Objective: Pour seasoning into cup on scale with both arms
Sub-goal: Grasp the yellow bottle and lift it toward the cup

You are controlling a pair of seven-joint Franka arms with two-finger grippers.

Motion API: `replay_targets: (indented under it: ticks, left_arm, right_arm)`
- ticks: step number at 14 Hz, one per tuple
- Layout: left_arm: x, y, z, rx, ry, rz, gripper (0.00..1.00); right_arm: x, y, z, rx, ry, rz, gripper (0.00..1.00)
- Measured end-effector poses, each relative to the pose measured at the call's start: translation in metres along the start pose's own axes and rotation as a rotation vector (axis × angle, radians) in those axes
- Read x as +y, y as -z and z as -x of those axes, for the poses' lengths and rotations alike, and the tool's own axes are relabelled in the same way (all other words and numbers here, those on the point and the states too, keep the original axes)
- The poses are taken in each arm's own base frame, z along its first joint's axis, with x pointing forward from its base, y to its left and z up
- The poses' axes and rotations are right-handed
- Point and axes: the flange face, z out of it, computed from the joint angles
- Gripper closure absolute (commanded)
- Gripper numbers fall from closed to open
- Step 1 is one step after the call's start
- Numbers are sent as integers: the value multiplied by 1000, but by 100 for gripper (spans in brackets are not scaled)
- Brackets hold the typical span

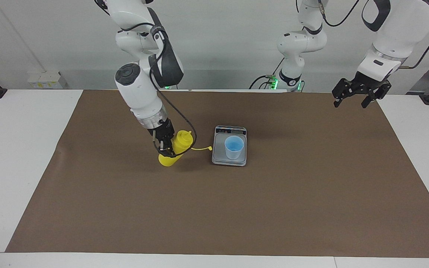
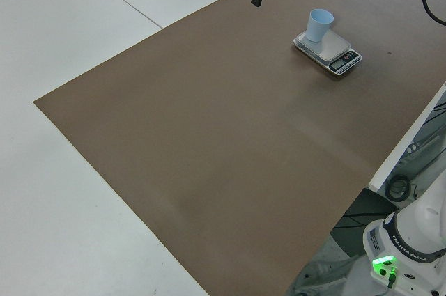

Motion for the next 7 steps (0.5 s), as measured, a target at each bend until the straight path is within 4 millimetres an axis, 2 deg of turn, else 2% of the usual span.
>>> replay_targets:
  ticks: [2, 4, 7]
  left_arm:
    - [1, 0, 0, 0, -5, 0, 0]
    - [1, 0, 0, 0, -7, 0, 0]
    - [1, 0, 0, 0, -9, 0, 0]
  right_arm:
    - [-3, -3, 28, 73, 61, -81, 100]
    - [-4, -12, 50, 146, 156, -162, 100]
    - [-4, -23, 73, 243, 312, -250, 100]
